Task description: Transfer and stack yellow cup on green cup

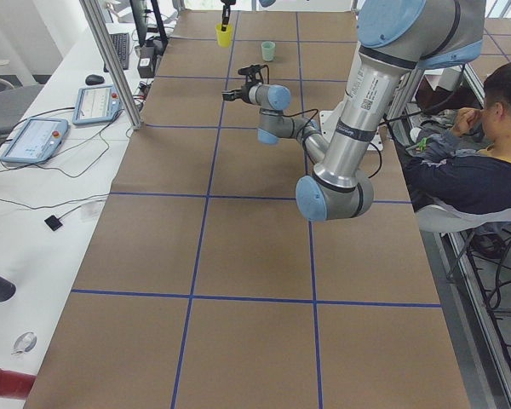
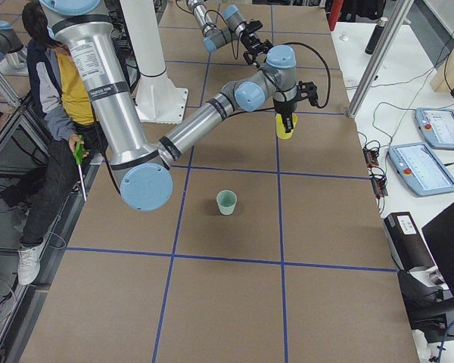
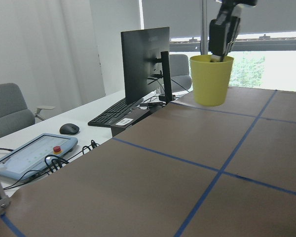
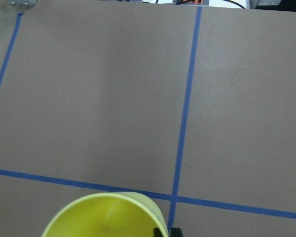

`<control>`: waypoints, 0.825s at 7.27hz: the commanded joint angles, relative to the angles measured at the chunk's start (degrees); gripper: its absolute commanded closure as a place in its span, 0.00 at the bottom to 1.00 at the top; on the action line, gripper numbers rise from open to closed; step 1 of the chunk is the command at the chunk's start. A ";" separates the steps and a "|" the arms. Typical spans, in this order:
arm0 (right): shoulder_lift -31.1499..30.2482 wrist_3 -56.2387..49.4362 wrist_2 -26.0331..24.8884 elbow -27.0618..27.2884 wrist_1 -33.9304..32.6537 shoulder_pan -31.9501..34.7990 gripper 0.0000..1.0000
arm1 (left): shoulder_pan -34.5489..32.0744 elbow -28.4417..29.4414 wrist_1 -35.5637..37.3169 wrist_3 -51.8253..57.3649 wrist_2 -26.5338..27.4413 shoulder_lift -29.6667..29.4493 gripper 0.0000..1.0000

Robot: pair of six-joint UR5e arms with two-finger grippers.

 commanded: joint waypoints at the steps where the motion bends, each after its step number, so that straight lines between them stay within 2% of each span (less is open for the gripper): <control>1: -6.96 -10.17 0.37 0.18 0.48 3.56 1.00 | -16.04 -0.22 16.89 0.62 -16.19 0.27 0.04; 2: -8.99 -13.61 1.33 0.10 0.49 5.15 1.00 | -23.43 0.39 25.59 6.98 -25.42 0.35 0.04; 3: -11.10 -16.51 5.17 0.18 0.57 7.43 1.00 | -30.99 0.13 38.30 15.74 -34.73 0.53 0.01; 4: -13.47 -18.80 6.69 1.23 0.83 8.84 1.00 | -37.07 0.04 48.26 16.18 -42.40 2.10 0.00; 5: -16.37 -18.91 6.79 3.24 0.92 9.46 1.00 | -42.18 -0.22 51.49 16.53 -44.73 5.51 0.00; 6: -19.09 -18.91 6.88 4.83 0.92 9.64 1.00 | -47.36 0.04 51.87 16.80 -44.76 11.28 0.00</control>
